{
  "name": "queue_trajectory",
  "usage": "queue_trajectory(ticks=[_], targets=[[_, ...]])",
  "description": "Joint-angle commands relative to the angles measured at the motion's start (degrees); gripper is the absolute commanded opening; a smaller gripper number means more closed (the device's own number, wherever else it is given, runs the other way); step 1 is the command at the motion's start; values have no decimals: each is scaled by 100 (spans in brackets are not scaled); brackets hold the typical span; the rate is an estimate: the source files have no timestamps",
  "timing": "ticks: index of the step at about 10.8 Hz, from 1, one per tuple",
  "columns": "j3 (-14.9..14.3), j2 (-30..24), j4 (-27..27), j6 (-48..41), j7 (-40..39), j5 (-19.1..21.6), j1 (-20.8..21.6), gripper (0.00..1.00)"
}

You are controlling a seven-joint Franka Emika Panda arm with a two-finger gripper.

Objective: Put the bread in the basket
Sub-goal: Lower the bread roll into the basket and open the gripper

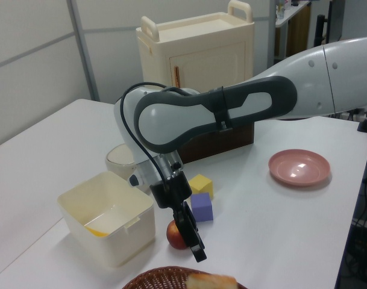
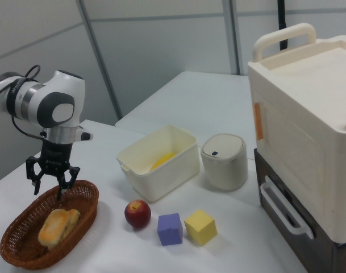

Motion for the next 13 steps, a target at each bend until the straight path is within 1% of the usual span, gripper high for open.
queue_trajectory(ticks=[1, 2, 5, 6, 9, 10, 12, 13], targets=[[-226, -26, 219, -55, 122, -98, -231, 100], [-226, -26, 351, -55, 122, -474, -442, 100], [-235, -26, 580, -37, 122, -1985, -864, 100], [-235, -34, 580, 111, 130, -2199, -1040, 100], [-270, -61, 589, 761, 209, -2236, -1672, 100], [-270, -148, 589, 762, 218, -2253, -1726, 100], [-358, -376, 589, 815, 655, -2559, -1806, 100], [-445, -395, 589, 1041, 797, -2587, -1850, 100]])
